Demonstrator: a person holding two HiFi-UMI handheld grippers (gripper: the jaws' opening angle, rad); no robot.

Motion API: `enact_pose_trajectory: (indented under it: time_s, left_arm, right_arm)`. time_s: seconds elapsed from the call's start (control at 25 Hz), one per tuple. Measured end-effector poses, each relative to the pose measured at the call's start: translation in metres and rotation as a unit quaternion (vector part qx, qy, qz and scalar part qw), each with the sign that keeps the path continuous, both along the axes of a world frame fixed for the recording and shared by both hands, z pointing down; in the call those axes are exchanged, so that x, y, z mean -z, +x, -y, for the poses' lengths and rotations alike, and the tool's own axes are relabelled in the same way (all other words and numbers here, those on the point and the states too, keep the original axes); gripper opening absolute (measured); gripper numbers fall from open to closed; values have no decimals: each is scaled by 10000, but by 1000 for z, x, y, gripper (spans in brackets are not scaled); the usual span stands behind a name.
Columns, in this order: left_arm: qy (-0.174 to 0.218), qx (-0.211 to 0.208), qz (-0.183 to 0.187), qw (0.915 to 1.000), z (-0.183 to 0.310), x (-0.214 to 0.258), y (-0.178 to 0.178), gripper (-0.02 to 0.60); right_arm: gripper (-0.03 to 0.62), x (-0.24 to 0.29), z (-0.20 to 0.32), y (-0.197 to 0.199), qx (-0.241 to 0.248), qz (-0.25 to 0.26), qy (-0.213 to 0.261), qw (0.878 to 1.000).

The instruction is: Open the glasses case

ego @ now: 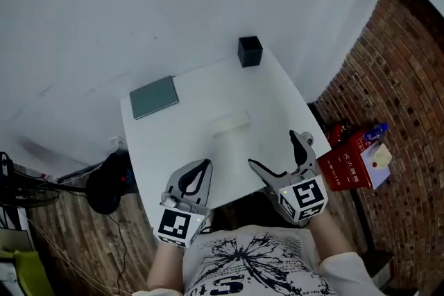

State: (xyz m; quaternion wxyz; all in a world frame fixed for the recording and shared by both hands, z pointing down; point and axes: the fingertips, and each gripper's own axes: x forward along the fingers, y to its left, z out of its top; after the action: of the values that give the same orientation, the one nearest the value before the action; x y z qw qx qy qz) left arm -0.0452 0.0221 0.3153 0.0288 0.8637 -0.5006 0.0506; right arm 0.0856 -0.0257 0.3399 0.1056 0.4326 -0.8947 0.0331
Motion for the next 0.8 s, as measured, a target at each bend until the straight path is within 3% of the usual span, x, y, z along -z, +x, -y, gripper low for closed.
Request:
enact_pose_trajectory:
  time_s: [0.24,0.44,0.64,0.8]
  left_arm:
    - [-407,763,244,9960,64,-16,4,14]
    - [-252,1516,-97,9881,105,-37,7,14]
    - [-941,1744,213,9799,133,-98,5,14]
    - [-1439,1923,250,9704,146,-151,5,14]
  right_arm:
    - [528,-12,86,-9,957,-144,-219,9951]
    - [518,-43,134,-20,1873,-551,-488,9795]
    - [506,-93,171,-38,2548,-1163,-796,9567]
    - [501,-136,180,-51,3133,-1767,-1134,9262]
